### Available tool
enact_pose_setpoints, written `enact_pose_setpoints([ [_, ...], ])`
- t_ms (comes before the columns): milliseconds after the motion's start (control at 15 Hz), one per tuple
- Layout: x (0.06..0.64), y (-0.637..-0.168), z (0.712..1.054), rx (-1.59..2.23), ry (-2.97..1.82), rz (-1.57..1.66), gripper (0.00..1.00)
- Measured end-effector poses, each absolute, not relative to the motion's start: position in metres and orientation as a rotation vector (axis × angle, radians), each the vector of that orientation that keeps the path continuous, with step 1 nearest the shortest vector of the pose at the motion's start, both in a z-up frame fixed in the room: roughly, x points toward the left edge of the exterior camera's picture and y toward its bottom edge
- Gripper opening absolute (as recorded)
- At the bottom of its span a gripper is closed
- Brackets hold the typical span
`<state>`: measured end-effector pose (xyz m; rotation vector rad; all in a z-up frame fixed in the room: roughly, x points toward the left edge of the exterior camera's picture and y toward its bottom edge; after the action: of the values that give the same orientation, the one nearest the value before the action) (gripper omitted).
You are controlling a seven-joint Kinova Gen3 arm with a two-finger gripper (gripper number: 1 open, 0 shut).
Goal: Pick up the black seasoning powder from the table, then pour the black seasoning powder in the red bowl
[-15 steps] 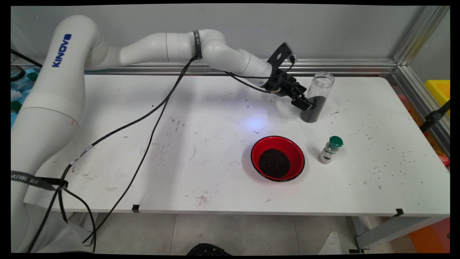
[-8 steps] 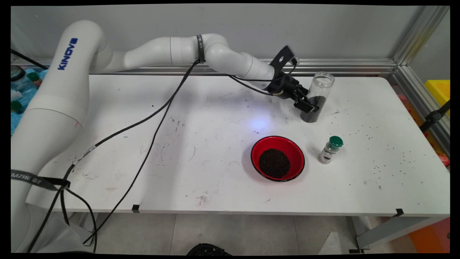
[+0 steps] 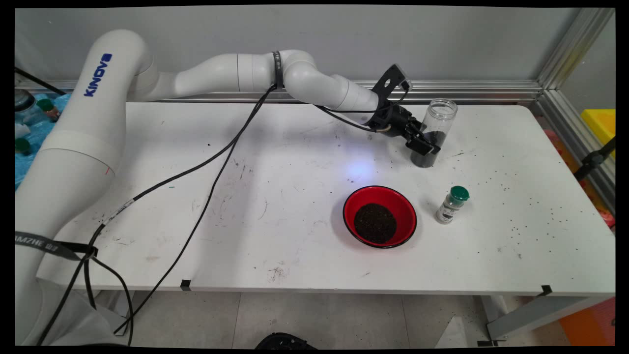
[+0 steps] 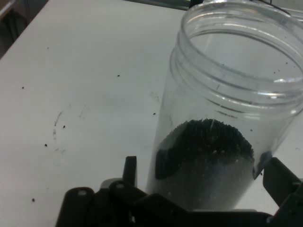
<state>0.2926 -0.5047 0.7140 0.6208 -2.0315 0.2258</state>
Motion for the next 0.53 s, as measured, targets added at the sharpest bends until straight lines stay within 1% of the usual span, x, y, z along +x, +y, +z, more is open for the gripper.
enact_pose_setpoints([
  [333, 0.2920, -0.5054, 0.7127, 0.626, -2.027, 0.230, 1.00],
  [400, 0.2922, -0.5056, 0.7128, 0.627, -2.025, 0.232, 0.00],
  [533, 0.2930, -0.5055, 0.7128, 0.628, -2.026, 0.235, 0.00],
])
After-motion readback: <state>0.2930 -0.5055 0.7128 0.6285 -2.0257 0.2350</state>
